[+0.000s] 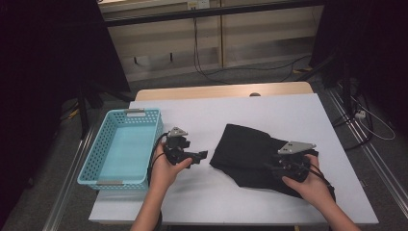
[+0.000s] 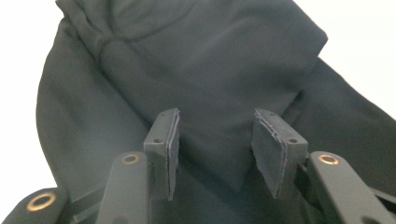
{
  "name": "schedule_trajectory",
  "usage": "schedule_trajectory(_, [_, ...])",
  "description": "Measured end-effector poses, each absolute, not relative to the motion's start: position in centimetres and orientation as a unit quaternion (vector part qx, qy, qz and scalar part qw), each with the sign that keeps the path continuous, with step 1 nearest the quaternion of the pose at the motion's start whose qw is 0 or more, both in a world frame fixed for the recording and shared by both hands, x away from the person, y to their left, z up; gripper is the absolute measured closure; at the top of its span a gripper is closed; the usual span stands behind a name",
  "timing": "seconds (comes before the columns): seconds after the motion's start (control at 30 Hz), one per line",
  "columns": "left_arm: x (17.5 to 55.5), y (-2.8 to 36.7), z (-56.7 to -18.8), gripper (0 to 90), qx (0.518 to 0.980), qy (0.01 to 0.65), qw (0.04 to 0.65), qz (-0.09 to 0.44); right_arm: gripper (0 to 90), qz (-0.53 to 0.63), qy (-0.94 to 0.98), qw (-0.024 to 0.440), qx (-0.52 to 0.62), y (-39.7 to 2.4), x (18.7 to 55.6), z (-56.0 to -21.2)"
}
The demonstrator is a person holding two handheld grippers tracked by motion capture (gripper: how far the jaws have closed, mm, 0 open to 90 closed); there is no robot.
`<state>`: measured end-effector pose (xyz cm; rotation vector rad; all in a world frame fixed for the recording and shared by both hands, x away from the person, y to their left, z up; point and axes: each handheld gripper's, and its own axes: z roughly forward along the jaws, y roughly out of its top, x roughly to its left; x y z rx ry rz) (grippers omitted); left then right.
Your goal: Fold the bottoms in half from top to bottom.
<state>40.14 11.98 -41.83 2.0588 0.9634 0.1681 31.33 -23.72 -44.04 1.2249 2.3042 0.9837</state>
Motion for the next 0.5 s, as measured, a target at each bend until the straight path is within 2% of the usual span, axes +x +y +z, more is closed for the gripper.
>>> schedule_trajectory(0.1, [40.1,12.0,-41.9,13.6,0.824,0.381,0.414,0.065,54.7,0.341,0.818,0.163,0.434,-23.4,31.7,-45.1])
schedule_trajectory(0.17, [40.1,11.8,-42.0,13.6,0.822,0.383,0.416,0.065,73.4,0.336,0.821,0.18,0.424,-23.2,31.6,-45.1])
schedule_trajectory(0.2, [40.1,11.8,-42.0,13.7,0.823,0.382,0.415,0.066,83.9,0.341,0.822,0.17,0.423,-23.2,31.6,-45.0])
schedule_trajectory(0.23, [40.1,11.8,-42.0,13.7,0.827,0.379,0.411,0.065,87.2,0.346,0.82,0.169,0.424,-23.2,31.5,-44.8])
schedule_trajectory(0.5, [39.9,11.9,-41.8,13.7,0.829,0.376,0.409,0.064,88.0,0.357,0.821,0.165,0.413,-23.3,31.1,-43.9])
